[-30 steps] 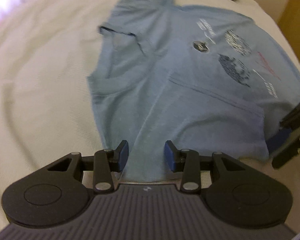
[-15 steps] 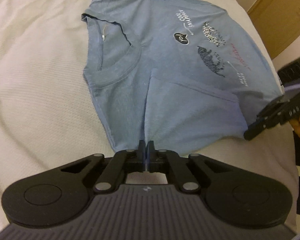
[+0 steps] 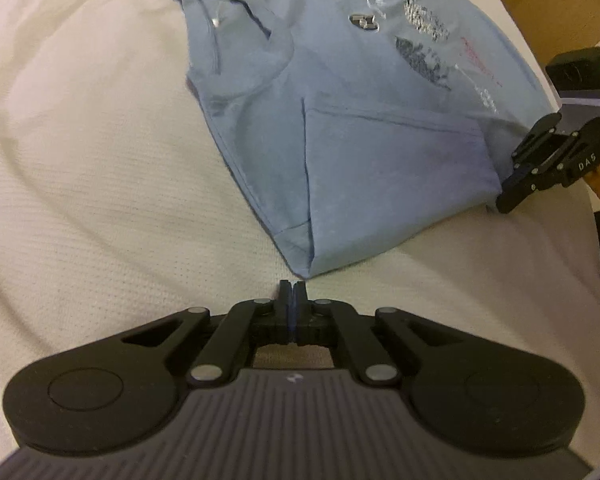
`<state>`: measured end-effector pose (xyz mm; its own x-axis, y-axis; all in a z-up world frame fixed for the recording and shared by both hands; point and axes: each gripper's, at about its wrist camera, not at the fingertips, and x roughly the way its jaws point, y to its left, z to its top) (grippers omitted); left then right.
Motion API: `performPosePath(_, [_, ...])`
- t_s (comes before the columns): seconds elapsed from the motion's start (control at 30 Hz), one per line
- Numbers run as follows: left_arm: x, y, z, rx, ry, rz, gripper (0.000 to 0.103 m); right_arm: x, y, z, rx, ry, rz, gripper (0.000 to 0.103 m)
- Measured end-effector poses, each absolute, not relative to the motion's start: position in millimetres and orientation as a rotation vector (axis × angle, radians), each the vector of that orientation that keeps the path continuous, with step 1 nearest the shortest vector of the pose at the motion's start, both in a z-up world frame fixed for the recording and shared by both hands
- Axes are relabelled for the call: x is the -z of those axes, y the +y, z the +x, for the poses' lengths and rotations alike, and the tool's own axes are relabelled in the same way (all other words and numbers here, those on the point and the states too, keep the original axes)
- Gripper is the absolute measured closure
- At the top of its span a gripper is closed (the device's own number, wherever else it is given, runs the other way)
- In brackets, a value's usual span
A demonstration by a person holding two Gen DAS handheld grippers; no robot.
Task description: Fold clothes
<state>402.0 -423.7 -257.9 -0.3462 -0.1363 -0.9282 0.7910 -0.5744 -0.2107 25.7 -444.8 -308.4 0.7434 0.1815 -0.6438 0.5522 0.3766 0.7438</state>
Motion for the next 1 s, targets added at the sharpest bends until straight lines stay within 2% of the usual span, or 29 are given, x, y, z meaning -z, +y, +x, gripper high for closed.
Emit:
performPosePath(0.03, [253.9, -423.4, 403.8, 1.975, 0.903, 1.236, 0.103, 306.2, -443.7, 26.7, 0.268, 0.736, 1.180, 0.092])
performPosePath(0.1, [245.9, -422.9, 407.5, 1.983, 0.909, 1.174, 0.099, 300.7, -440.3, 27.0, 0.268, 0.744, 1.158, 0.088])
performPosePath(0.17, [245.8, -426.6, 403.7, 1.990, 0.916, 1.147, 0.084, 295.4, -436.8, 24.6, 0.273, 0.744, 1.146, 0.080])
performPosePath(0.2, [247.2, -428.8, 400.7, 1.992, 0.916, 1.143, 0.081, 294.0, -436.7, 22.8, 0.286, 0.732, 1.153, 0.074])
performPosePath(0.33, [265.7, -439.9, 387.6, 2.014, 0.997, 1.137, 0.081, 294.4, -438.7, 19.5, 0.351, 0.676, 1.211, 0.063])
performPosePath(0.4, [272.5, -441.1, 383.6, 2.008, 1.011, 1.176, 0.101, 297.5, -440.7, 18.9, 0.385, 0.644, 1.258, 0.063])
performPosePath(0.43, [275.9, -441.7, 381.5, 2.006, 1.017, 1.196, 0.103, 300.6, -442.2, 18.4, 0.398, 0.622, 1.297, 0.063])
performPosePath(0.53, [268.9, -435.1, 384.1, 2.011, 0.968, 1.239, 0.103, 306.5, -446.9, 15.8, 0.419, 0.572, 1.380, 0.065])
performPosePath(0.57, [265.5, -433.6, 386.5, 2.008, 0.955, 1.245, 0.103, 307.1, -445.4, 19.7, 0.410, 0.576, 1.379, 0.070])
performPosePath(0.6, [263.8, -432.9, 389.4, 2.002, 0.951, 1.248, 0.103, 307.2, -442.9, 25.3, 0.394, 0.590, 1.367, 0.082])
performPosePath(0.63, [262.4, -432.9, 391.6, 1.998, 0.948, 1.244, 0.103, 307.1, -440.6, 30.4, 0.382, 0.608, 1.348, 0.089])
performPosePath(0.83, [264.8, -430.8, 386.0, 1.980, 0.908, 1.275, 0.103, 314.1, -431.4, 41.7, 0.388, 0.692, 1.266, 0.090])
performPosePath(0.9, [264.9, -428.3, 387.3, 1.970, 0.903, 1.282, 0.103, 311.9, -428.3, 43.9, 0.393, 0.726, 1.227, 0.087])
performPosePath(1.0, [259.4, -423.3, 395.2, 1.933, 0.881, 1.286, 0.103, 302.1, -424.0, 43.7, 0.406, 0.770, 1.164, 0.087])
